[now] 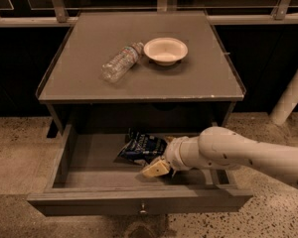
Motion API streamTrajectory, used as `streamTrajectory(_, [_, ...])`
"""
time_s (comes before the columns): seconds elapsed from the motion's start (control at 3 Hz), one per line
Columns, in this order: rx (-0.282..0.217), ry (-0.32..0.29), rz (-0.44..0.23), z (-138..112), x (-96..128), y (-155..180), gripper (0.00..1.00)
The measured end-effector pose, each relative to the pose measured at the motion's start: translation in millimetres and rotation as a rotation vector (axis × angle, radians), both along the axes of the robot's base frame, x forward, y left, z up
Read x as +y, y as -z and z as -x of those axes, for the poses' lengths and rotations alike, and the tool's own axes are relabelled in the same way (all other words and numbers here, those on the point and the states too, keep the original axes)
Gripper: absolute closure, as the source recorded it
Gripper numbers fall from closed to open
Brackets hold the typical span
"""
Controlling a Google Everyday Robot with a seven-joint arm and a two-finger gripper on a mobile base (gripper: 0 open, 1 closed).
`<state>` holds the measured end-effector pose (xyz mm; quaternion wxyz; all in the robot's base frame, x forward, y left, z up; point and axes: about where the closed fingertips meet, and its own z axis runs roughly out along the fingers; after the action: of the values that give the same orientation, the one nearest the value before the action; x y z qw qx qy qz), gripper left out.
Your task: Pick blue chip bag from top drawer and place on counter
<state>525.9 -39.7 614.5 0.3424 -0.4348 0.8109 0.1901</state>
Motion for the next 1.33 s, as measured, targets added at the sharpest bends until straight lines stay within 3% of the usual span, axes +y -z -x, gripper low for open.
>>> streamTrajectory(1.0, [0.0,0.0,0.0,0.0,0.1,0.0,0.88])
streamTrajectory(1.33, [0.0,0.0,0.0,0.0,0.1,0.0,1.0])
